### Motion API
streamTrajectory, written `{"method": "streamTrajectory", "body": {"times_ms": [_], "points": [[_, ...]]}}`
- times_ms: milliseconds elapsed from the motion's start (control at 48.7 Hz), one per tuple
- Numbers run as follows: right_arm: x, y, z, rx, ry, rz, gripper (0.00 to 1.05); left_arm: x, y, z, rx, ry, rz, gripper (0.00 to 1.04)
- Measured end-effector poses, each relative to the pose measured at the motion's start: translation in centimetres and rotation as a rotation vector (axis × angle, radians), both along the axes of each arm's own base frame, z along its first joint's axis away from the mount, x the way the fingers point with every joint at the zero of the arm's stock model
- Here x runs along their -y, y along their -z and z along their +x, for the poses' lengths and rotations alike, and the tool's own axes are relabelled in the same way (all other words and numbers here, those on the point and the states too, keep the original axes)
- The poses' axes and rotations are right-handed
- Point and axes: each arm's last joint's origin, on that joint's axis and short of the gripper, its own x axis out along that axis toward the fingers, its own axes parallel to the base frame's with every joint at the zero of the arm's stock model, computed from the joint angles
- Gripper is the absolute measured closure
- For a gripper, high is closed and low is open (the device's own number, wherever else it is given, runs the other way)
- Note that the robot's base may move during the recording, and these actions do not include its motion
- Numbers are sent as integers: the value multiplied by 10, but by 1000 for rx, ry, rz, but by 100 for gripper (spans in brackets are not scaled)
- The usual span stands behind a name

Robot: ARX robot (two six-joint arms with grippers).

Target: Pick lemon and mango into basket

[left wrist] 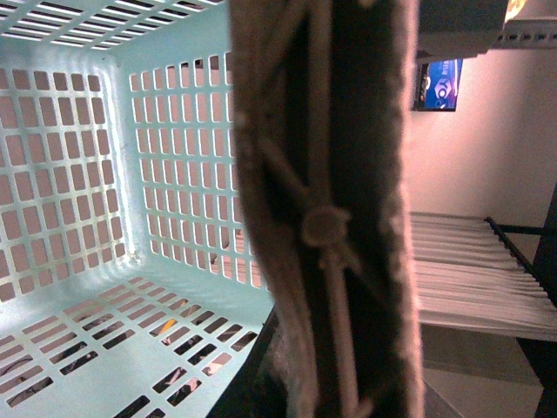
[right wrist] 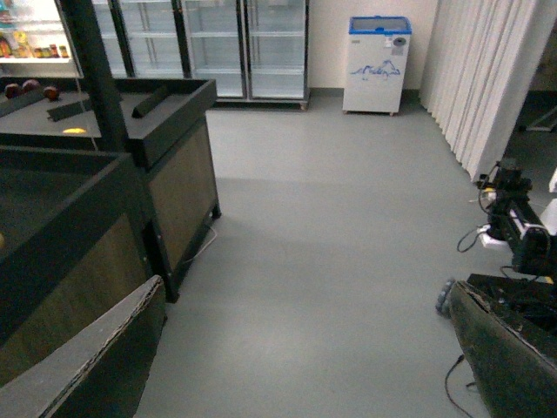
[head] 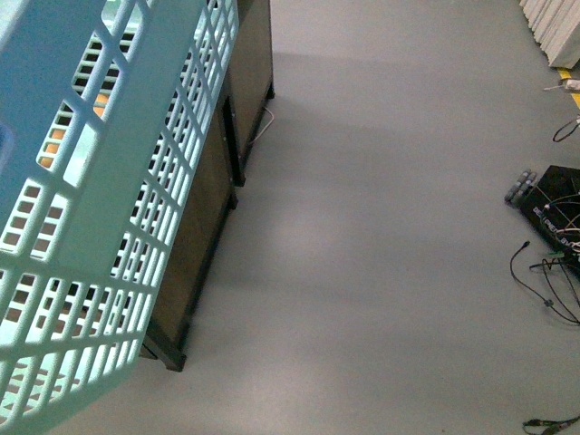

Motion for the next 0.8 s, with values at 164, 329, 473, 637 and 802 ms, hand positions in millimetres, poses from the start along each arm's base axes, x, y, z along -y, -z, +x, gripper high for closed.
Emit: {"method": "streamTrajectory", "body": {"times_ms": [164, 329, 473, 637, 802], "points": [[0, 0, 0, 0, -2, 0, 9, 0, 0, 0, -1, -6, 2, 100], [0, 0, 0, 0, -3, 0, 9, 0, 0, 0, -1, -4, 2, 100], [0, 0, 0, 0, -3, 0, 9, 0, 0, 0, -1, -1, 1, 100], [0, 0, 0, 0, -3, 0, 9, 0, 0, 0, 0, -5, 1, 100], [0, 0, 0, 0, -3, 0, 9, 0, 0, 0, 0, -6, 1, 100]]}}
